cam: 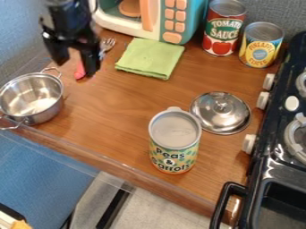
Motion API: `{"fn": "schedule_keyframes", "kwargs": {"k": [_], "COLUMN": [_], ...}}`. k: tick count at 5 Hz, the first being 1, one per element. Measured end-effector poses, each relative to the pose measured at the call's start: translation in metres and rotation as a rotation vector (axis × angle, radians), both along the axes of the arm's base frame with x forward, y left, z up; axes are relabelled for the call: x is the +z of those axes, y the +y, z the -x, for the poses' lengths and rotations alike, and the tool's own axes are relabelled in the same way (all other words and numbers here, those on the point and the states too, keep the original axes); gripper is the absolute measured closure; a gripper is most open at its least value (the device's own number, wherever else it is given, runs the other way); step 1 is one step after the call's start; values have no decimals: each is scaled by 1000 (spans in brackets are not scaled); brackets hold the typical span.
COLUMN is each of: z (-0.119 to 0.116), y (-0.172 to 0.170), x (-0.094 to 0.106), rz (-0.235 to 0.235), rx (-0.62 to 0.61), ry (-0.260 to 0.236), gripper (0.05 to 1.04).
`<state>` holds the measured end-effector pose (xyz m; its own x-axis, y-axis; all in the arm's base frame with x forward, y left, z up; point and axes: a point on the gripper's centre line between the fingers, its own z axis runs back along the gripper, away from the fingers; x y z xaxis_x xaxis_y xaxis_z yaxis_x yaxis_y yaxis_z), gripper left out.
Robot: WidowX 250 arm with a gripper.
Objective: Moved the silver pot the center of the table
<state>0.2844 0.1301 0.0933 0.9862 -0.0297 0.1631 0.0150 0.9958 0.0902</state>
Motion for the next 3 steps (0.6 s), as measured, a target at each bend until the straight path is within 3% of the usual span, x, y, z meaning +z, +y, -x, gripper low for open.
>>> {"fn": "schedule_keyframes", "kwargs": {"k": [1,3], "z": [13,22], "y": [22,39], "x": [-13,-48], "rz": [-58,-51], "rx": [16,75], "ry": [-13,76], "gripper": [84,84]}}
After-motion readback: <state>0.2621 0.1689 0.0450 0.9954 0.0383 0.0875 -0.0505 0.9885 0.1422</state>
